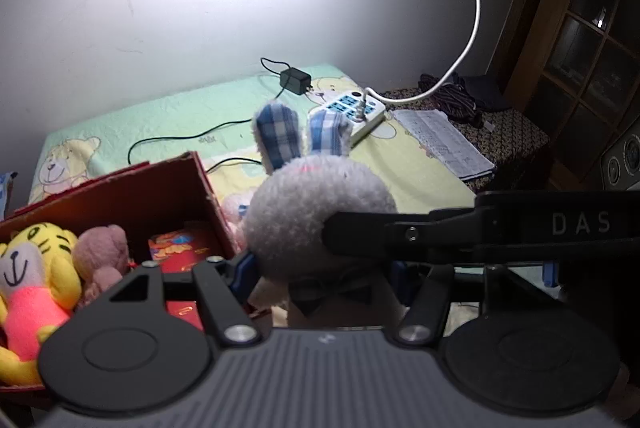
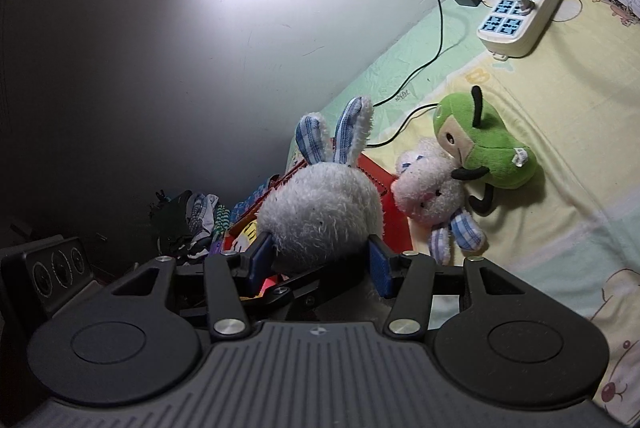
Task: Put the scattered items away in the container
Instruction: 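Lift the white bunny plush with the right gripper and carry it to the box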
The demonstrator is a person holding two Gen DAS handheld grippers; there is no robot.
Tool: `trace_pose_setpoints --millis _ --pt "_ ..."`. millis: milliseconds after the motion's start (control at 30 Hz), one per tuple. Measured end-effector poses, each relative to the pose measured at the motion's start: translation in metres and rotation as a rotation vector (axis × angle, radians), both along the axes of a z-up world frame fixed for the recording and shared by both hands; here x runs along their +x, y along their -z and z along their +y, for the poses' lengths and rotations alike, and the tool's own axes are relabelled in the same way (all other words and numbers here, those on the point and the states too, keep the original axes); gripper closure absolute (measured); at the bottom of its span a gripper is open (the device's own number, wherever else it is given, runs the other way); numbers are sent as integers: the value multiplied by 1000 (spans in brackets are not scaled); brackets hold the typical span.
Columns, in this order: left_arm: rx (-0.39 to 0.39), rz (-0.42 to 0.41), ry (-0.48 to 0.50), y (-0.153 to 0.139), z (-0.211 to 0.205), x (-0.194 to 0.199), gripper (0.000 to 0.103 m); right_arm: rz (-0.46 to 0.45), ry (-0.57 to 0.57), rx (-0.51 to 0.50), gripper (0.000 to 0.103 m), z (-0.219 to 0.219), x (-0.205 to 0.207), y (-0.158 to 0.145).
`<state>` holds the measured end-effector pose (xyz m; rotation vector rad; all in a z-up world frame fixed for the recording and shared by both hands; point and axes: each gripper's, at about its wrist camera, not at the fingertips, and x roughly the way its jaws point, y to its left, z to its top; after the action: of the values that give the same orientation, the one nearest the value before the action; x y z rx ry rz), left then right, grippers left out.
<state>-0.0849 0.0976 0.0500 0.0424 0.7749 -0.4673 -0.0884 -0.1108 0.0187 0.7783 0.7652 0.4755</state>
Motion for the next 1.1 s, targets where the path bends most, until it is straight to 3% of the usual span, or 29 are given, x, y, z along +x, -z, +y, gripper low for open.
trace_pose_setpoints --millis 333,533,1100 --pt "0 -74 -91 -18 53 8 40 -116 -92 -42 49 57 22 -26" --pt "-4 -71 -126 -10 77 19 40 -138 -130 -54 48 83 40 -26" --pt "-60 64 -164 47 107 58 40 -33 -177 -115 49 120 79 19"
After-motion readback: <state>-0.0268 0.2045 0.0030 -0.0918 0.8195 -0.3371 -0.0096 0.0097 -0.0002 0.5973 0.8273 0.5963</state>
